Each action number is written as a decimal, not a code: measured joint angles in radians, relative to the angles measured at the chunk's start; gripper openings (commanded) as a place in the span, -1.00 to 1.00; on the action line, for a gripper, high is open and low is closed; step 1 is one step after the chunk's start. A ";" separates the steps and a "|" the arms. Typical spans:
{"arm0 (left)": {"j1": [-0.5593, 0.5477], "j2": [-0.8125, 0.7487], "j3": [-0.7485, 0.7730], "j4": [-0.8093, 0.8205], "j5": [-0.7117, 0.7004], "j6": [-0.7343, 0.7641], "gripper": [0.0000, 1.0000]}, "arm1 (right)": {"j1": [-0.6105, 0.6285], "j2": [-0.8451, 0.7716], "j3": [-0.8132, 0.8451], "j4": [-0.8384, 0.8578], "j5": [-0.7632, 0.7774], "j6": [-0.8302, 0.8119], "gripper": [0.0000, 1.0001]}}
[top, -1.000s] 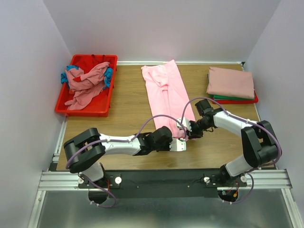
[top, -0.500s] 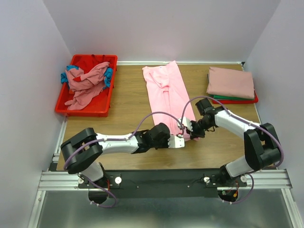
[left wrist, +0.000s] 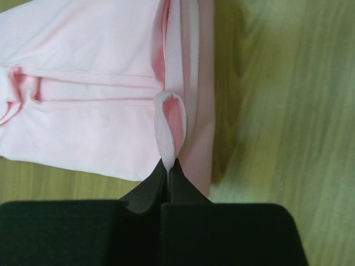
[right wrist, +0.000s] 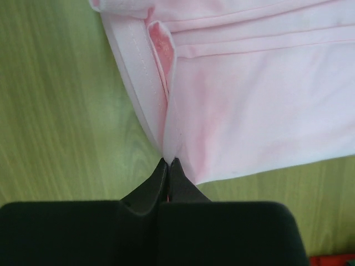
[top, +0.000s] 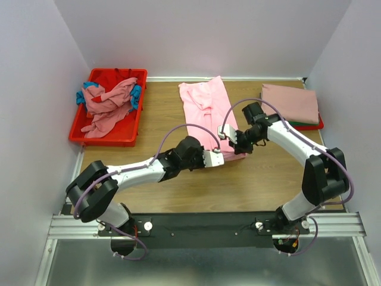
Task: Fold and stack the t-shirts
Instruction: Fold the tshirt
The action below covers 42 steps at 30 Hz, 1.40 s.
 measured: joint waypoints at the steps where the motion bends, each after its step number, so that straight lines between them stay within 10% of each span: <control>1: 0.016 0.001 0.009 -0.001 0.004 0.006 -1.00 | 0.000 0.019 0.034 -0.004 0.013 0.011 -0.99; 24: 0.391 0.453 0.608 -0.093 0.152 0.155 -1.00 | -0.060 0.677 0.903 -0.003 0.137 0.208 -0.99; 42: 0.449 0.632 0.774 -0.148 0.189 0.129 -1.00 | -0.060 0.848 1.097 0.022 0.192 0.268 -0.99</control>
